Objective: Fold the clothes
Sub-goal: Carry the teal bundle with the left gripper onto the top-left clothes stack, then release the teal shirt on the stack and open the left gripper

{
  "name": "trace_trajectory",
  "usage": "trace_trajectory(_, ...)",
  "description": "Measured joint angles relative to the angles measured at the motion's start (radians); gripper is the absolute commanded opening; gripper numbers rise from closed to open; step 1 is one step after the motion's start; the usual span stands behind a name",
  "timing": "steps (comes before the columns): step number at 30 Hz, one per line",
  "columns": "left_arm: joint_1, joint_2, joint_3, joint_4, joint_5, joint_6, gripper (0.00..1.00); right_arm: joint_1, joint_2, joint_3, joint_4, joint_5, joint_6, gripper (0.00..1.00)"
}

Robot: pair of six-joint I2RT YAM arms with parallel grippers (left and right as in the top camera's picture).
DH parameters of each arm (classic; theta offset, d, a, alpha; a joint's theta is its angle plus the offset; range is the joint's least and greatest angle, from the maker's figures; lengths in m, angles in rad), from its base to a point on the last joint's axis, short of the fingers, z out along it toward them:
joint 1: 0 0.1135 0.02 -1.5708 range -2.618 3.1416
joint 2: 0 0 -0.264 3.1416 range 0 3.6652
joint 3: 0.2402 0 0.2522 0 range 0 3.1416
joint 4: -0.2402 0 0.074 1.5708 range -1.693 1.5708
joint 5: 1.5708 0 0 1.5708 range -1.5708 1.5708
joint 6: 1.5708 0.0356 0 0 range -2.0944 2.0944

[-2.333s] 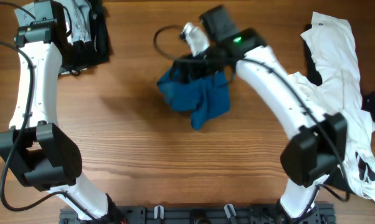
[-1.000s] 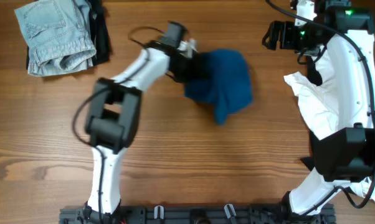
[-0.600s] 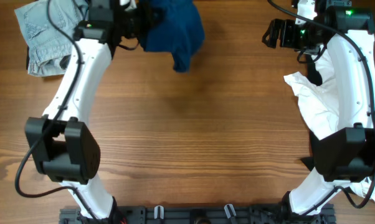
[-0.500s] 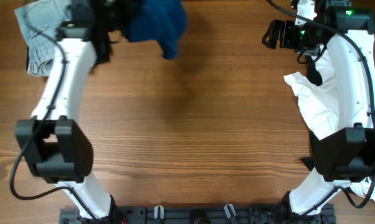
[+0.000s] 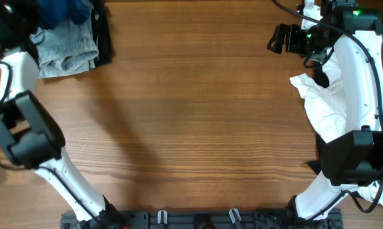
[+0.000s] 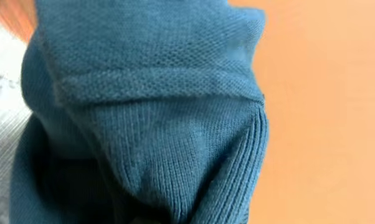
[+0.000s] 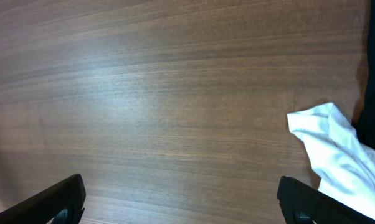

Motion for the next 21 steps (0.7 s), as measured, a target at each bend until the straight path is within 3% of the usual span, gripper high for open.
trace_trajectory(1,0.0,0.039,0.0,0.024,0.013,-0.032,0.21,0.0,0.0,0.0,-0.002,0.0,0.004,1.0)
trace_trajectory(3,0.001,0.106,0.001,0.017,0.038,-0.08,0.65,0.0,0.0,0.0,-0.001,0.0,0.007,1.0)
trace_trajectory(5,0.003,0.122,0.004,-0.109,0.102,-0.04,0.79,0.0,0.0,0.0,0.005,0.0,0.007,1.0)
trace_trajectory(9,0.015,0.108,0.026,-0.309,0.186,0.175,0.99,0.0,0.0,0.0,0.016,0.0,0.007,1.0)
trace_trajectory(15,0.145,-0.118,0.011,-0.651,0.192,0.6,1.0,0.0,0.0,0.0,0.047,0.0,0.007,1.0)
trace_trajectory(18,0.126,-0.291,0.014,-0.608,0.124,0.773,1.0,0.0,0.0,0.0,0.049,0.0,0.018,1.0)
trace_trajectory(21,0.032,-0.297,0.021,-0.435,0.003,0.861,1.0,0.0,0.0,0.0,0.051,0.0,0.026,1.0)
